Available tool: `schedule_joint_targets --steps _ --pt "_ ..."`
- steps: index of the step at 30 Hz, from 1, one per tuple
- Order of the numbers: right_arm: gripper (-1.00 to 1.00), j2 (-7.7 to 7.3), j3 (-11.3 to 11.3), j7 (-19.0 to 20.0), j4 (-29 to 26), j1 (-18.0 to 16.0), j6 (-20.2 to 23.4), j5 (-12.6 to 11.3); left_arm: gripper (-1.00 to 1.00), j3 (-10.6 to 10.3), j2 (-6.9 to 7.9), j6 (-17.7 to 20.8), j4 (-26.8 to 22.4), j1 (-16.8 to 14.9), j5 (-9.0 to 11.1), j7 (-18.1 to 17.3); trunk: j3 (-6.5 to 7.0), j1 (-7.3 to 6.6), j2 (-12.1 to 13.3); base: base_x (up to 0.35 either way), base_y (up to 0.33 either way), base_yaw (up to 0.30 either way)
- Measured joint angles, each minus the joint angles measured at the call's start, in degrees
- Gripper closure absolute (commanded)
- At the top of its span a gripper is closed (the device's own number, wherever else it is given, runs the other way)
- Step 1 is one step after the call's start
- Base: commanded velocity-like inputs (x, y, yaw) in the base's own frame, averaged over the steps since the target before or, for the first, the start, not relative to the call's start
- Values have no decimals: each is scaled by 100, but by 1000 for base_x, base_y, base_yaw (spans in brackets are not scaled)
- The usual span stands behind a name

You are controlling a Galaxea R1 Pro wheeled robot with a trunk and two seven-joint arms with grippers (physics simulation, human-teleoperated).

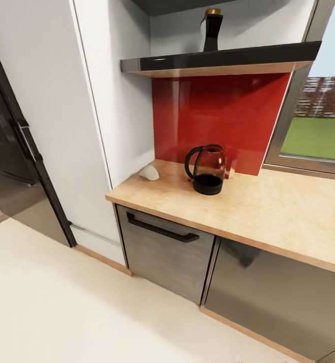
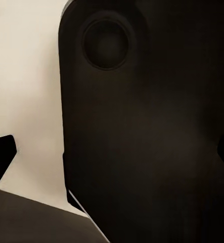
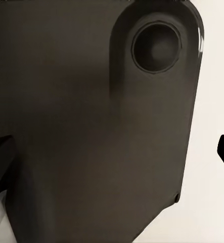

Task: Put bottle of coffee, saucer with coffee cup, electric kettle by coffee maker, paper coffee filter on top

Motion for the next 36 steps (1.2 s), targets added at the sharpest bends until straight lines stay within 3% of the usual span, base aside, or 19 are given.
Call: schedule_joint_targets --steps 7,20,22,23,26,32,36 --pt "-100 0 0 0 0 0 0 -1 -100 0 13 0 -38 -21 2 0 0 0 0 0 9 -264" --pt "-100 -9 -16 -8 -306 0 28 -5 -100 -1 56 -48 -1400 -120 -2 0 1 0 0 0 0 -24" --pt "-100 -6 -11 -8 -308 0 15 -1 -100 -2 38 -399 -1579 -226 4 0 1 0 0 0 0 0" --pt "-100 -6 -3 -11 -311 0 10 2 -100 -14 1 -989 -1721 -375 6 0 1 0 0 0 0 0" --pt "-100 -8 -5 -9 -350 0 9 2 -100 -17 -15 -1342 -1913 -553 7 0 1 0 0 0 0 0" --pt "-100 0 -2 -8 -427 0 4 3 -100 -19 -45 -1523 -2613 -1022 13 0 2 0 0 0 0 0" --pt "-100 0 -2 -8 -432 0 1 3 -100 -19 -125 -1533 -2818 -1433 14 0 2 0 0 0 0 0"
